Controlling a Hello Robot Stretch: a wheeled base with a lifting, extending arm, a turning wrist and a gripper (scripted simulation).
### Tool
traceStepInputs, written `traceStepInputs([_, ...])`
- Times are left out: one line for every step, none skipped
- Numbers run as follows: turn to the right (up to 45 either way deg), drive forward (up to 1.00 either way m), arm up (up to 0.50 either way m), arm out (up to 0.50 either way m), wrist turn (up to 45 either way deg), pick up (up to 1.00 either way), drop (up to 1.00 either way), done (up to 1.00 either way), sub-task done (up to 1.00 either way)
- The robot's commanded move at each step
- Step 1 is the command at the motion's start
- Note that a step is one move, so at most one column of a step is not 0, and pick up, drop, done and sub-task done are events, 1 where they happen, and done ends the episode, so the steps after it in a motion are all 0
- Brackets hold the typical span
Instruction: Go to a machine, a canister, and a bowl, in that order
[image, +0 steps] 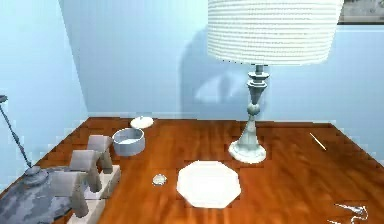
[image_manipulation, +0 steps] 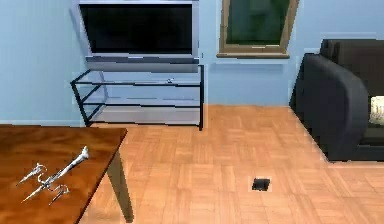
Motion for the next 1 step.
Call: traceStepInputs([-18.0,0.0,0.0,0.0,0.0,0.0,0.0,0.0,0.0])
